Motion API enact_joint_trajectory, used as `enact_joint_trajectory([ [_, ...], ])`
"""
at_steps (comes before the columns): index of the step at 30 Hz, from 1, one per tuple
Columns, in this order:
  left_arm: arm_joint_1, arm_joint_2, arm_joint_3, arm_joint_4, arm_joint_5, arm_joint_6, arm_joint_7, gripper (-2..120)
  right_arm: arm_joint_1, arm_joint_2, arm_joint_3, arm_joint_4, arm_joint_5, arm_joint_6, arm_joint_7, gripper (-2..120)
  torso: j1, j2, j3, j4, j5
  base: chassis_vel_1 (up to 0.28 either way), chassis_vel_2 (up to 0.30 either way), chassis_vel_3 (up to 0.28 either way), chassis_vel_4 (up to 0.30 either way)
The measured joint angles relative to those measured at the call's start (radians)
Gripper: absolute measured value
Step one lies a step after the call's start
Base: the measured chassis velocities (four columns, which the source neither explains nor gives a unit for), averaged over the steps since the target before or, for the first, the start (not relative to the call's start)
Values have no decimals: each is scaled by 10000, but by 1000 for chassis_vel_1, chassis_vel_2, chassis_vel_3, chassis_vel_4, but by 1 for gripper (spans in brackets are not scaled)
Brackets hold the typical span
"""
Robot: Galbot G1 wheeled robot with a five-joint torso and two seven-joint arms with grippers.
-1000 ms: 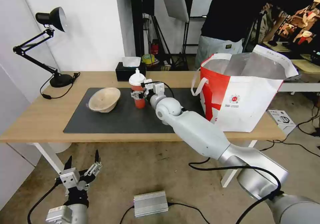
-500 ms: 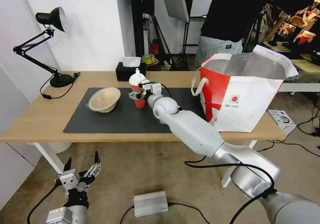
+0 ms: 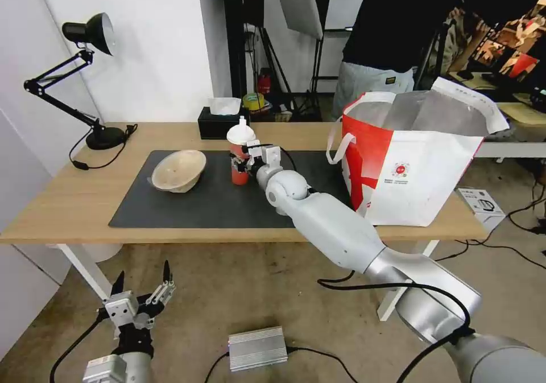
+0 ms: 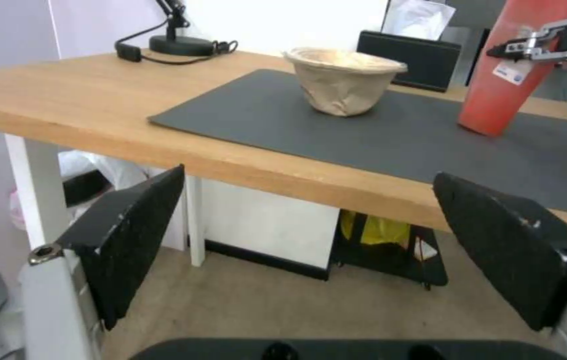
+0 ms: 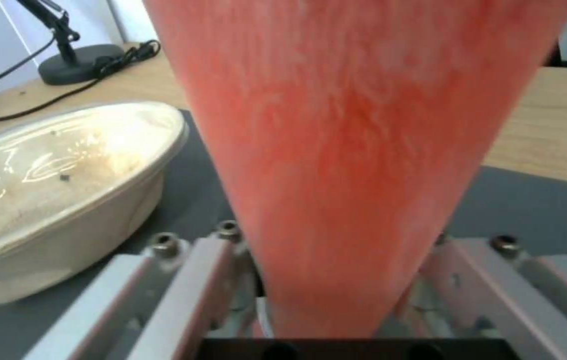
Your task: Pick up the trash from the table and place it into the takeout bag.
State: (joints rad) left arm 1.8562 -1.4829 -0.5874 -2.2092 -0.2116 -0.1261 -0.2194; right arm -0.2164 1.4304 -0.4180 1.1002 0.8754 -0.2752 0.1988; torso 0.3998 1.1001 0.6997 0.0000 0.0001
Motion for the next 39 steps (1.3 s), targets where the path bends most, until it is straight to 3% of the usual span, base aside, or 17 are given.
enact_joint_trajectory([
  [9, 52, 24, -78, -88, 9, 0, -9, 100, 124, -909, 119, 1752, 709, -317, 434, 3, 2, -2, 4, -2, -1, 0, 0, 0, 0],
  [18, 302, -318, -79, -308, 383, 38, -306, 100, 336, -2294, 401, 4142, 1394, -971, 1070, 3, 2, -3, 3, -1, 1, 0, 0, 0, 0],
  [39, 452, -253, -364, -684, 141, 19, -66, 100, 1572, -4641, 1039, 6791, 3216, -1960, 1967, 3, 1, -1, 2, -1, 0, 0, 0, 0, 0],
])
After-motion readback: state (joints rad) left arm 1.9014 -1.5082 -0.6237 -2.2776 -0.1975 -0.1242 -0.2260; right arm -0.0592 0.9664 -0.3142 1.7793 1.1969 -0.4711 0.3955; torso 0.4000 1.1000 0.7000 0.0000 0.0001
